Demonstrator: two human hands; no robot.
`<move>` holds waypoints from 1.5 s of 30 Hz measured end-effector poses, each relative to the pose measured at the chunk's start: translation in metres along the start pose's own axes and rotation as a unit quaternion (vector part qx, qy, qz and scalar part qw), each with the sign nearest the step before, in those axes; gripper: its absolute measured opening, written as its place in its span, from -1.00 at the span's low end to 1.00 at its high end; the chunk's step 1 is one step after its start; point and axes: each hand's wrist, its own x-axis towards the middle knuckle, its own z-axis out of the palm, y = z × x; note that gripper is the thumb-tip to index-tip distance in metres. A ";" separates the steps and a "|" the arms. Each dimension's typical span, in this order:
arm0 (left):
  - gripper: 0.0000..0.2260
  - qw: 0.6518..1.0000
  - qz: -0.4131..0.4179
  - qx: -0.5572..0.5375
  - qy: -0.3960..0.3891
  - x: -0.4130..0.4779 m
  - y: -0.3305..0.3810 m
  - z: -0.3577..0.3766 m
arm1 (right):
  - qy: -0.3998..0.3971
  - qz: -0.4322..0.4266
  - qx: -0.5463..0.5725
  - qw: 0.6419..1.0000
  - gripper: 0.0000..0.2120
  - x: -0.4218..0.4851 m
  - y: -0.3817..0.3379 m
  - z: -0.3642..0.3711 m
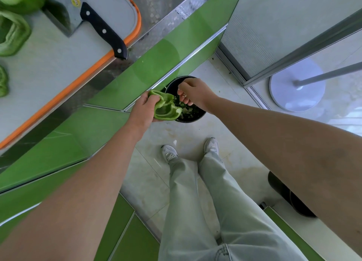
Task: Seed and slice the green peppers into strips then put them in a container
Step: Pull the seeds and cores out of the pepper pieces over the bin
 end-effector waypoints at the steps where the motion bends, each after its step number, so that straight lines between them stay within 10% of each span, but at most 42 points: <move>1: -0.88 1.000 -0.003 0.002 0.002 0.001 0.000 0.000 | -0.011 -0.016 -0.023 1.000 -0.81 0.000 -0.001 0.002; 8: -0.76 0.999 -0.026 0.028 0.007 0.001 0.001 -0.005 | 0.063 0.004 -0.048 0.997 -0.80 0.007 -0.002 0.002; 45: -0.52 0.987 -0.134 -0.091 -0.002 -0.002 0.006 0.001 | -0.064 -0.047 -0.049 0.996 -0.91 -0.002 -0.009 -0.005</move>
